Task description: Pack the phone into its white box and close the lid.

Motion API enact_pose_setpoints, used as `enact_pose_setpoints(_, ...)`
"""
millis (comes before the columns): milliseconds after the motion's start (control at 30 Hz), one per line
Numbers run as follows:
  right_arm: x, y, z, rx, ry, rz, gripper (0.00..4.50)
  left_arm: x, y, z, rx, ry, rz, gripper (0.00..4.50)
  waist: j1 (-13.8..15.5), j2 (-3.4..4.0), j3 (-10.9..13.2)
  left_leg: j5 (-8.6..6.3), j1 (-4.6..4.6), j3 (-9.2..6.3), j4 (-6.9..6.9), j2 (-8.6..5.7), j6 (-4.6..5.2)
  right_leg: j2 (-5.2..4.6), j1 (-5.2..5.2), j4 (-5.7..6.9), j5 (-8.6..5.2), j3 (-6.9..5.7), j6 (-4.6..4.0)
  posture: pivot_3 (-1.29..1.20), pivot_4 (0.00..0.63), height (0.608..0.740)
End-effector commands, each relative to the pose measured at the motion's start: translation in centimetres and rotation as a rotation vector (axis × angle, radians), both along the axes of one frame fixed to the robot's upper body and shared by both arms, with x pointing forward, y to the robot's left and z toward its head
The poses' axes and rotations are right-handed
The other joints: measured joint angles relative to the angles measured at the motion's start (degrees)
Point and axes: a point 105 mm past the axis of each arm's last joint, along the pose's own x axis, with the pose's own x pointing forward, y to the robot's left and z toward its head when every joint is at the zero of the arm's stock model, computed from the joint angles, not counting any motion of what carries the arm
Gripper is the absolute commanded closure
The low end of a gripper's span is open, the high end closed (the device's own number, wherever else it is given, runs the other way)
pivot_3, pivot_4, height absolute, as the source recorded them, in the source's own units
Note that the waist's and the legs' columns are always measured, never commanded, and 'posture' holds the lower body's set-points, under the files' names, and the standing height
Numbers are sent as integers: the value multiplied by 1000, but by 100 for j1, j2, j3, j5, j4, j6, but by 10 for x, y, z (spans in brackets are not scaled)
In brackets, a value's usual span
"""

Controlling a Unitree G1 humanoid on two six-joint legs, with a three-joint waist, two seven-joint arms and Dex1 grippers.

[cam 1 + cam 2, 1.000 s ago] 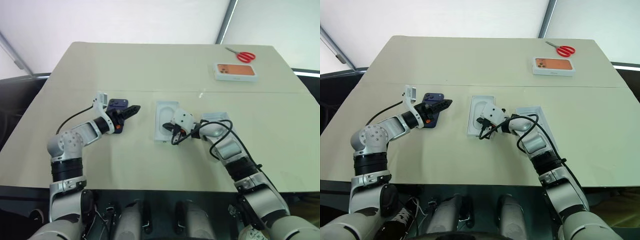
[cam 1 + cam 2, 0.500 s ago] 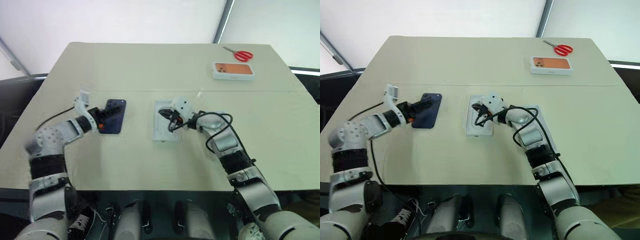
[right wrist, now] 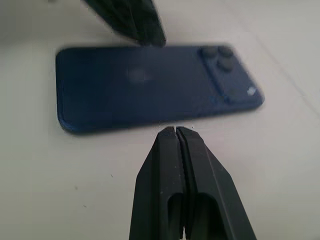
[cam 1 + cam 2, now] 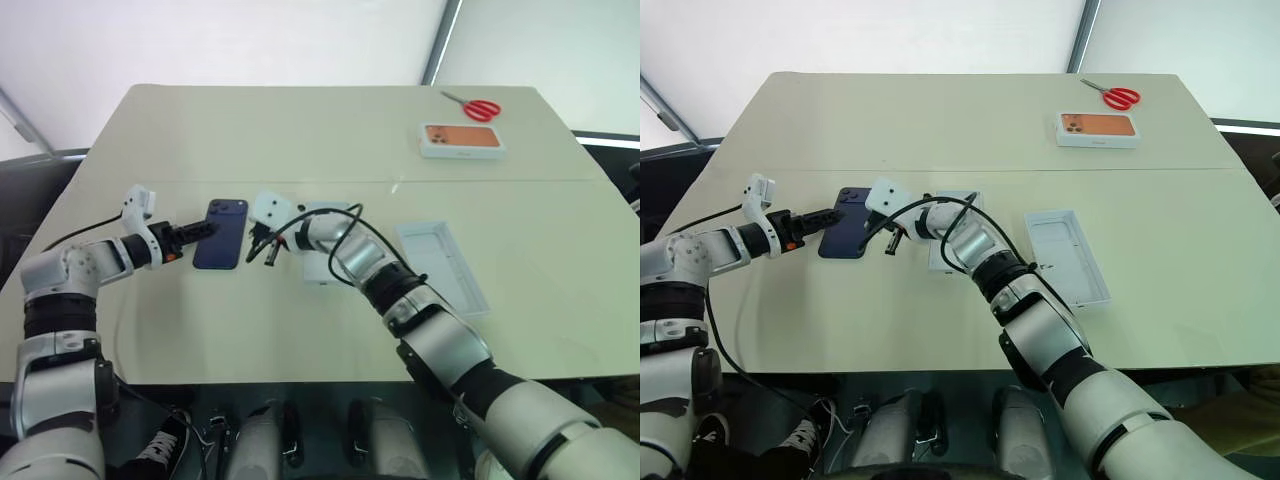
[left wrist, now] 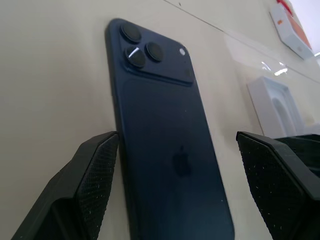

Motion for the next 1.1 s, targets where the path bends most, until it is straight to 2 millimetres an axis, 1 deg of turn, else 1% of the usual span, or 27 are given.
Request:
enact_pose_setpoints(33,2,10,6,-17,-44,2,4456,5,7,13,29,-47,-2,528,-18,1,0,0,-1,3,-1,0,-1,0,-3,0,0,2,0,0,150,738)
enact_pose_setpoints(100,2,9,3,-23,-37,-5,4456,5,5,10,23,-33,-22,528,-23,0,0,1,1,10,-4,0,-1,0,-7,2,0,10,0,0,150,738)
enact_pose_setpoints(133,2,9,4,-13,-27,-10,4456,3,2,6,7,1,-36,528,-25,0,0,2,1,9,-5,1,-3,2,-8,2,0,10,0,0,150,738)
enact_pose_setpoints(267,4,10,10,10,-26,-18,4456,-1,-16,-19,19,88,-110,528,-10,2,-1,2,1,12,-6,0,-3,2,-8,2,0,12,0,0,150,738)
enact_pose_setpoints(333,5,9,11,7,-32,-18,4456,-1,-24,-27,6,123,-129,528,9,2,-3,2,3,11,-6,-2,-3,1,-6,1,0,12,0,0,150,738)
enact_pose_setpoints(400,7,8,11,3,-40,-26,4456,0,-30,-29,0,132,-145,528,21,2,-4,2,4,10,-5,-3,-4,0,-4,1,0,12,0,0,150,738)
enact_pose_setpoints(500,9,5,12,11,-38,-35,4456,-3,-50,-32,-38,162,-209,528,29,3,-6,1,5,9,-5,-6,-4,-4,-2,2,0,12,0,0,150,738)
enact_pose_setpoints(567,12,0,13,10,-38,-50,4456,-6,-58,-34,-56,179,-234,528,33,4,-7,2,5,8,-5,-7,-3,-5,-1,2,0,12,0,0,150,738)
enact_pose_setpoints(667,16,-10,12,-11,-56,-60,4456,-8,-57,-38,-51,192,-229,528,33,4,-8,2,7,6,-4,-8,-3,-6,4,1,0,11,1,0,150,738)
enact_pose_setpoints(800,18,-19,8,-42,-50,-70,4456,-9,-51,-36,-28,190,-232,528,29,5,-9,3,10,6,-4,-8,-1,-6,6,2,0,11,1,0,150,738)
enact_pose_setpoints(867,18,-20,7,-46,-44,-64,4456,-6,-40,-35,0,182,-204,528,23,4,-9,3,10,7,-4,-8,-1,-6,7,2,0,11,1,0,150,738)
enact_pose_setpoints(933,17,-19,6,-50,-51,-58,4456,-4,-34,-33,13,179,-187,528,12,4,-9,3,10,6,-4,-8,0,-5,7,2,0,11,1,0,150,738)
enact_pose_setpoints(1033,16,-18,3,-57,-55,-59,4456,-5,-38,-36,0,220,-208,528,8,5,-10,4,12,7,-4,-6,0,-4,7,3,0,11,1,0,150,738)
enact_pose_setpoints(1100,16,-16,3,-59,-62,-53,4456,-11,-48,-46,-5,252,-251,528,5,6,-10,4,14,7,-4,-6,0,-4,7,4,0,12,1,0,150,738)
